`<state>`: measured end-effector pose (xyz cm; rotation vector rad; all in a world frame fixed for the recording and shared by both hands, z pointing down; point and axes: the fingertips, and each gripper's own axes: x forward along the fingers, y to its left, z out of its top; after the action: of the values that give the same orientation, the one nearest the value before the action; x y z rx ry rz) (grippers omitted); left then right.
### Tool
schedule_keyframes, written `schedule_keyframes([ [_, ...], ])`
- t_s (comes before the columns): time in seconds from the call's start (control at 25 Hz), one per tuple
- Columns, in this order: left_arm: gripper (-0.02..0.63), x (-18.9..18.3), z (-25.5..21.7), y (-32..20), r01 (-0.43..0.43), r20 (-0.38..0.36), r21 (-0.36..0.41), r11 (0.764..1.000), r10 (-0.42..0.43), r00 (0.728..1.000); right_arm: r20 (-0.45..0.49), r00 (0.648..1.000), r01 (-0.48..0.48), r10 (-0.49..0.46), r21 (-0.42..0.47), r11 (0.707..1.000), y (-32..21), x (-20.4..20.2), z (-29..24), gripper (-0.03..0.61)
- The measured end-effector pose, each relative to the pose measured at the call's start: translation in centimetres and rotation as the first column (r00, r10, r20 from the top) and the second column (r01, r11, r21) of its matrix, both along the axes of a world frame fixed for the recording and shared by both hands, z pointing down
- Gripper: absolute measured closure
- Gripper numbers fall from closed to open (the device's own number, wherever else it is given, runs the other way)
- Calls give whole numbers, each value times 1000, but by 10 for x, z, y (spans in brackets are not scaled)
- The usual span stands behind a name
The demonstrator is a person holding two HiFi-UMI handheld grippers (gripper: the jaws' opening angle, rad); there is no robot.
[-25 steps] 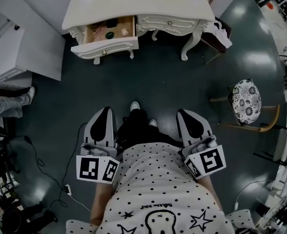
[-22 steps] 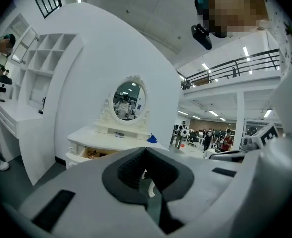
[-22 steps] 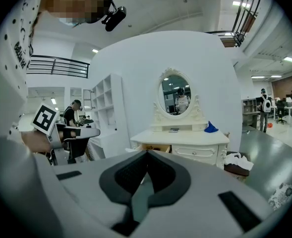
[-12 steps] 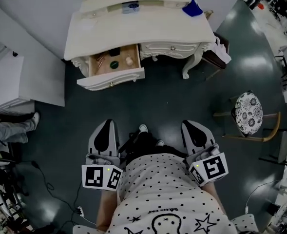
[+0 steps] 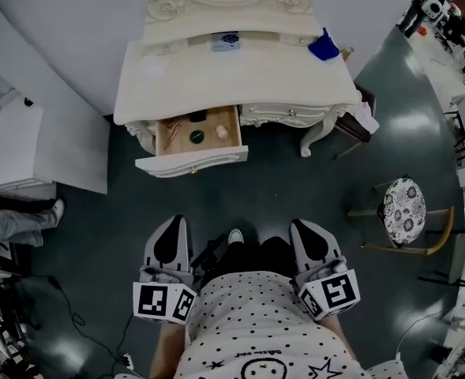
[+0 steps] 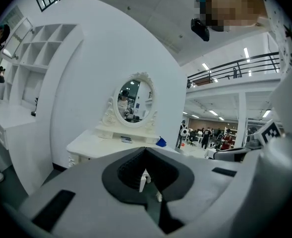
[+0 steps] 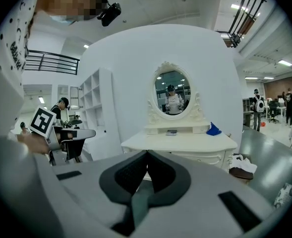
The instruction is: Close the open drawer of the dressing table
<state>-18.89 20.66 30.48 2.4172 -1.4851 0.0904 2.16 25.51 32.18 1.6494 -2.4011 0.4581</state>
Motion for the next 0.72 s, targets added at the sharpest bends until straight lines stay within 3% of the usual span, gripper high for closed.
schedule_keyframes([
  [0.4, 603, -14, 10, -13, 56, 5, -29, 998, -56, 998, 12, 998, 61, -61, -26, 998, -24, -14, 10, 569],
  [0.72, 601, -4, 4, -38, 148, 24, -23, 989, -147, 989, 25, 991, 130, -129, -23, 991, -64, 6, 8, 569],
])
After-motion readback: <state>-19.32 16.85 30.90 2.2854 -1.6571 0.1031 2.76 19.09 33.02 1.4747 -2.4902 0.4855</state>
